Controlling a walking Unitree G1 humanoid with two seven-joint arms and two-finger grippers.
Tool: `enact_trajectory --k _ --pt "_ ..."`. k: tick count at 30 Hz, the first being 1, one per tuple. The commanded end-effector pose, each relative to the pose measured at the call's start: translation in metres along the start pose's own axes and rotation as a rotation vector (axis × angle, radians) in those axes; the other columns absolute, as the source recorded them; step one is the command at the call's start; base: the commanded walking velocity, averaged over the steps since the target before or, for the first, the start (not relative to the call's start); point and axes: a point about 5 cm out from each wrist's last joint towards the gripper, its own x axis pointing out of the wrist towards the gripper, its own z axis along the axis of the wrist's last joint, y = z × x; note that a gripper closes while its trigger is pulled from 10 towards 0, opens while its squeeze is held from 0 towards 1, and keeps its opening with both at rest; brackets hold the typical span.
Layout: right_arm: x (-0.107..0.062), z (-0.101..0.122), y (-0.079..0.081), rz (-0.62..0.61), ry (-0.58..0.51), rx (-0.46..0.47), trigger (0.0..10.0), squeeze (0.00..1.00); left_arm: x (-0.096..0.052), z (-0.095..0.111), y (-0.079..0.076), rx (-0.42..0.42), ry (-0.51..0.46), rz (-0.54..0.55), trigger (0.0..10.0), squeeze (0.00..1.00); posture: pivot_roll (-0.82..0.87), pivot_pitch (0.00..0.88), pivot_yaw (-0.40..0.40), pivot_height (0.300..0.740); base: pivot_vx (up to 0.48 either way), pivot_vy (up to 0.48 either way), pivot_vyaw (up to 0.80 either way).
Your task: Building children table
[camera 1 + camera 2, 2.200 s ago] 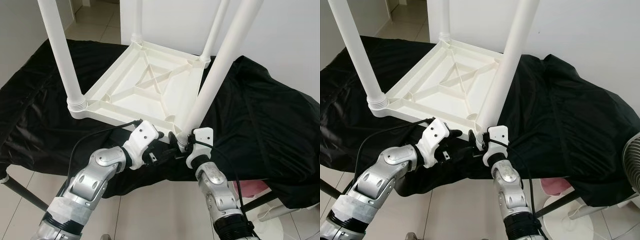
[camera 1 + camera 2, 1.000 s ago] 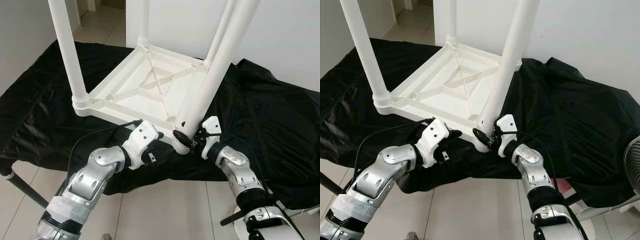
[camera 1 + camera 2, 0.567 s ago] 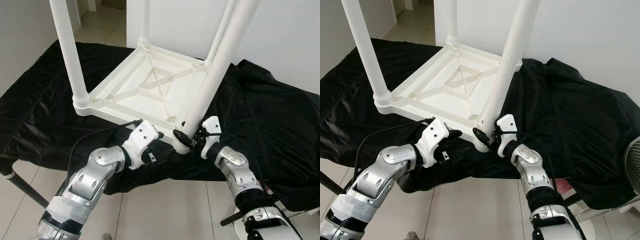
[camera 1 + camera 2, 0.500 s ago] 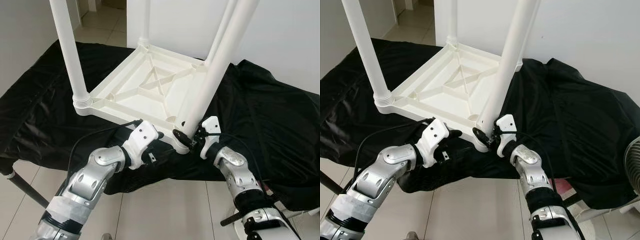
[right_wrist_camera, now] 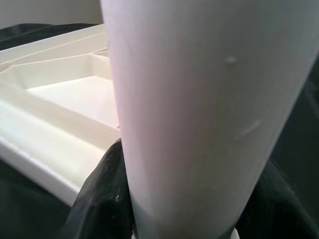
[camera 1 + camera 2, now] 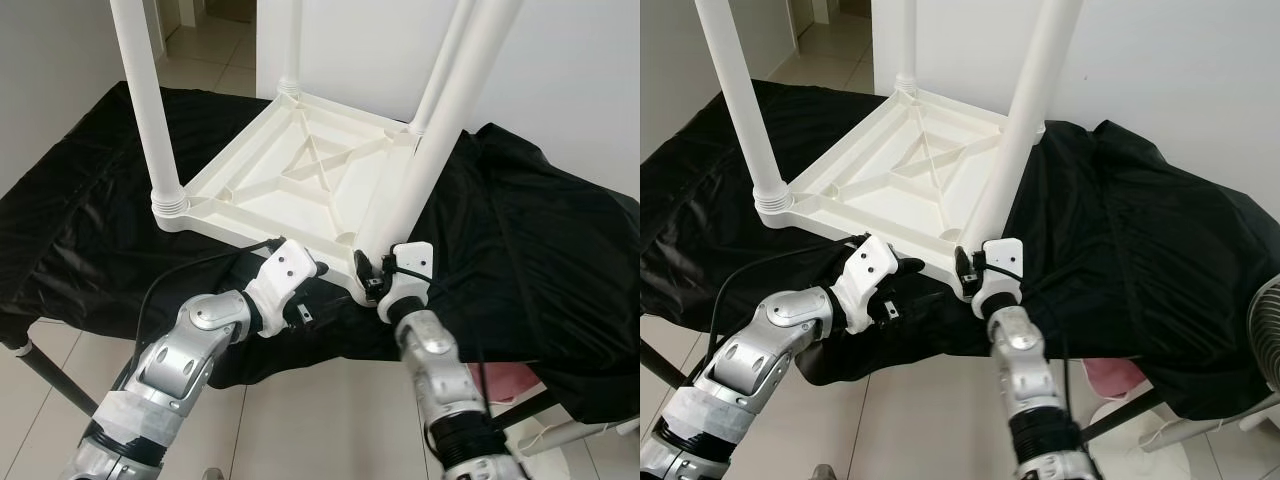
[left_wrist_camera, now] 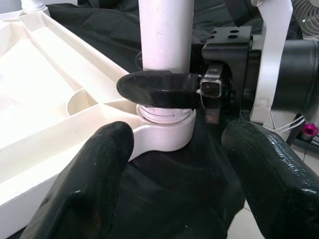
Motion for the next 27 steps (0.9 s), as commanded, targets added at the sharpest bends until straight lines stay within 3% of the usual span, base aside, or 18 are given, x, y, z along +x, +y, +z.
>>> enact_trajectory --k 1,4,23,24,27 --pt "-0.0084 -0.0164 0.0062 -0.006 0.087 0.012 10.0 0.00 0.0014 0.0025 0.0014 0.013 -0.004 0.002 10.0 0.00 0.07 0.034 -0.112 0.740 0.000 0.000 0.00" --pt "-0.0090 -0.0147 0.0142 0.044 0.078 0.012 10.0 0.00 0.0013 0.0024 0.0013 0.013 -0.004 0.005 10.0 0.00 0.06 0.034 -0.110 0.740 0.000 0.000 0.00" --pt "-0.0115 -0.0108 0.0100 0.001 0.087 0.011 10.0 0.00 -0.0009 0.0012 0.0021 0.016 0.000 0.013 10.0 0.00 0.07 0.034 -0.112 0.740 0.000 0.000 0.00" --pt "-0.0116 -0.0109 0.0105 0.010 0.089 0.024 10.0 1.00 -0.0010 0.0011 0.0019 0.016 0.000 0.012 10.0 0.00 0.07 0.031 -0.113 0.740 0.000 0.000 0.00" --pt "-0.0119 -0.0103 0.0109 0.022 0.087 0.030 10.0 1.00 -0.0012 0.0009 0.0016 0.016 0.001 0.010 10.0 0.00 0.07 0.031 -0.112 0.740 0.000 0.000 0.00"
